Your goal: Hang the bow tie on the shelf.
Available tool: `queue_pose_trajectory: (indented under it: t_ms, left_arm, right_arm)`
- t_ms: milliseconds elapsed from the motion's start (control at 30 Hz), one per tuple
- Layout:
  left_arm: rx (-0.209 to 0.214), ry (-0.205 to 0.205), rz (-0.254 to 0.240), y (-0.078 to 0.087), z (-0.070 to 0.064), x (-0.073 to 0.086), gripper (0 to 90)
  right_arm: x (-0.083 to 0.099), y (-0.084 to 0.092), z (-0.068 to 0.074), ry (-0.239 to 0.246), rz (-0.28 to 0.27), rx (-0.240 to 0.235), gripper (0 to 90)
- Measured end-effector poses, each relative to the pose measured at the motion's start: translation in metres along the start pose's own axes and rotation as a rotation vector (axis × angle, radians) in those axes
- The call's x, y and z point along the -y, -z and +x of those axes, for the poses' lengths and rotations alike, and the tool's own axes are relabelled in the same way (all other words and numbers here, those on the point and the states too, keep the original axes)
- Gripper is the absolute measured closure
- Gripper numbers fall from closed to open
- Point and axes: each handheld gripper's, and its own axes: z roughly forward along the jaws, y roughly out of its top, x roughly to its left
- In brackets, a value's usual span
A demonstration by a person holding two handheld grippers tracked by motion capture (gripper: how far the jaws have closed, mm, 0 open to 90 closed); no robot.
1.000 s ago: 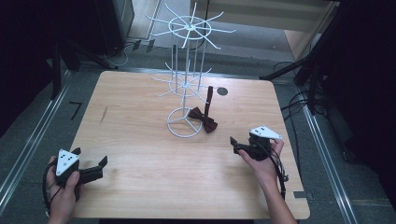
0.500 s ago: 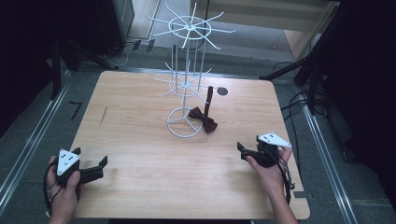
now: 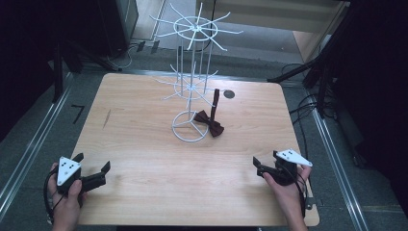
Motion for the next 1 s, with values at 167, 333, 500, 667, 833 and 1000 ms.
queue_pose_trajectory:
  t_ms: [167,333,500,667,833,1000]
  left_arm:
    - [0.004,-0.007,-0.026,0.003,-0.001,0.002,4.7]
    - [0.001,-0.023,-0.034,0.004,-0.002,0.002,4.8]
    - [-0.004,-0.012,-0.040,0.004,-0.002,0.002,4.8]
    - [0.001,-0.004,-0.043,0.005,-0.001,0.002,4.7]
    - [0.004,-0.002,-0.043,0.005,0.000,0.002,4.7]
    - [0.012,0.024,-0.065,0.006,0.002,0.003,4.7]
  right_arm:
    - [0.017,0.024,-0.003,-0.026,-0.021,0.004,15.1]
    - [0.038,0.044,-0.017,-0.057,-0.032,0.041,15.1]
    - [0.047,0.050,-0.031,-0.087,-0.036,0.062,15.1]
    - [0.052,0.054,-0.050,-0.126,-0.059,0.071,15.2]
    - [0.059,0.057,-0.066,-0.159,-0.057,0.094,15.5]
    - [0.065,0.062,-0.075,-0.160,-0.057,0.110,15.6]
